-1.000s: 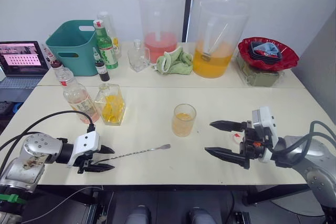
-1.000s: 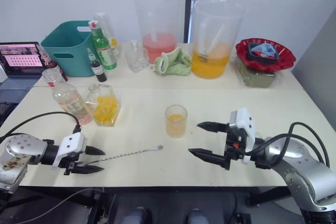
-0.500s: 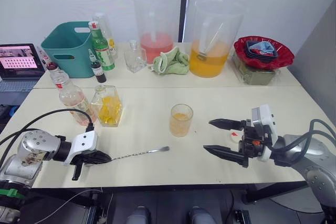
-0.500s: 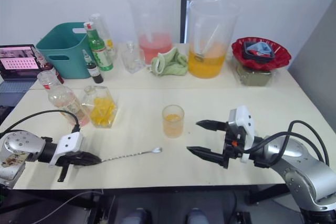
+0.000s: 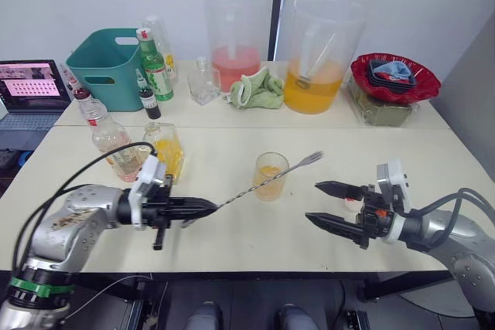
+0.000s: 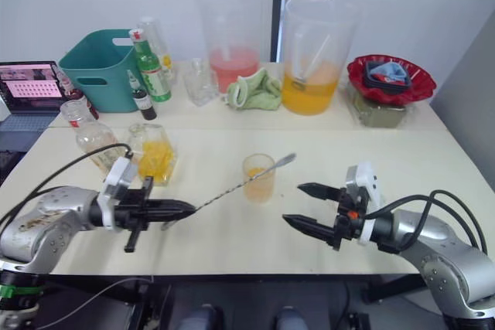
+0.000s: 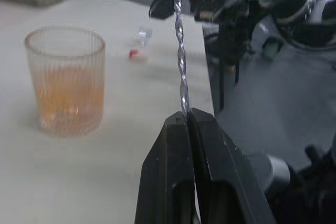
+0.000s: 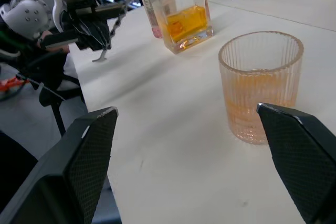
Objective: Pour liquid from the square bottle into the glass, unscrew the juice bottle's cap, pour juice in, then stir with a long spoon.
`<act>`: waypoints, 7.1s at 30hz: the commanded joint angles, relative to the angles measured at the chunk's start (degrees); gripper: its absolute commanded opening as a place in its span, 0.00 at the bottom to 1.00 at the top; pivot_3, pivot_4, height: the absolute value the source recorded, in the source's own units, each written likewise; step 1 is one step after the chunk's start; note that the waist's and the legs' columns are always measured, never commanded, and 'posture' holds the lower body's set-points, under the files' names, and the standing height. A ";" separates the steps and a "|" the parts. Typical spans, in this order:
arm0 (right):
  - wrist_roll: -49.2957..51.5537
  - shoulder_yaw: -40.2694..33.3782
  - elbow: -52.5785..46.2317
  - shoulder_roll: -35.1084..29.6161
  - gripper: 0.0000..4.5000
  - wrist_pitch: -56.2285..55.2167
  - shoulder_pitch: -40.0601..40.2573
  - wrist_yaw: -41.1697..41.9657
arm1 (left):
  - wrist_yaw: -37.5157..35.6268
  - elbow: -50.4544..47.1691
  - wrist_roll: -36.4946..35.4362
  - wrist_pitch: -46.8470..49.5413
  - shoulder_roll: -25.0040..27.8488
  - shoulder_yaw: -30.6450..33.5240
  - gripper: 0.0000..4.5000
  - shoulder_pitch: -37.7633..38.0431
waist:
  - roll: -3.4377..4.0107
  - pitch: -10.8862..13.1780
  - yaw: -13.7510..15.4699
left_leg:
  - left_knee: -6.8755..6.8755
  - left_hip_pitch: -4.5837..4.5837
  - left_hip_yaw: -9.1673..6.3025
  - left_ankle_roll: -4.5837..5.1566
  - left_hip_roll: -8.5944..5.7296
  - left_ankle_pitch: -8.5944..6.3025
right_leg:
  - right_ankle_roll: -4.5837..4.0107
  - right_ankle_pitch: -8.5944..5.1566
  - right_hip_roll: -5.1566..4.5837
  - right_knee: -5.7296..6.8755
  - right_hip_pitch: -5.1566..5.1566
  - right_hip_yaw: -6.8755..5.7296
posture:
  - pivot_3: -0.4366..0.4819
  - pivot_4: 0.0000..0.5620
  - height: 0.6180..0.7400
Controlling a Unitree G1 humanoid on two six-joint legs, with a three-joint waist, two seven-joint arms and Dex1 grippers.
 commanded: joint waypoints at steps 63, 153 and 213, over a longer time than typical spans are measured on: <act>22.83 1.29 3.59 -3.44 0.00 5.01 -34.52 -34.61 | 16.30 -9.73 2.06 -1.56 -2.59 4.58 0.99 6.38 | 0.01 0.01 0.49 | -0.03 -0.03 0.01 0.00 -0.10 0.01 | -0.02 0.01 -0.08 -0.12 -0.01 0.02 | 0.48 0.27 1.00; -16.70 12.13 11.89 3.24 0.00 15.09 -44.21 -4.77 | 17.22 -7.02 4.38 -3.68 -6.45 0.86 0.99 3.16 | 0.02 0.01 0.36 | -0.09 -0.05 0.00 0.00 -0.11 0.01 | -0.05 0.03 -0.10 -0.09 -0.12 0.00 | 0.48 0.27 1.00; -1.98 -1.01 12.25 6.00 0.00 27.70 -52.55 -13.86 | 16.46 -5.94 4.85 -4.02 -6.54 0.52 0.99 2.97 | 0.02 0.01 0.25 | -0.13 -0.05 0.00 0.00 -0.10 0.01 | -0.06 0.04 -0.09 -0.08 -0.13 -0.01 | 0.48 0.27 1.00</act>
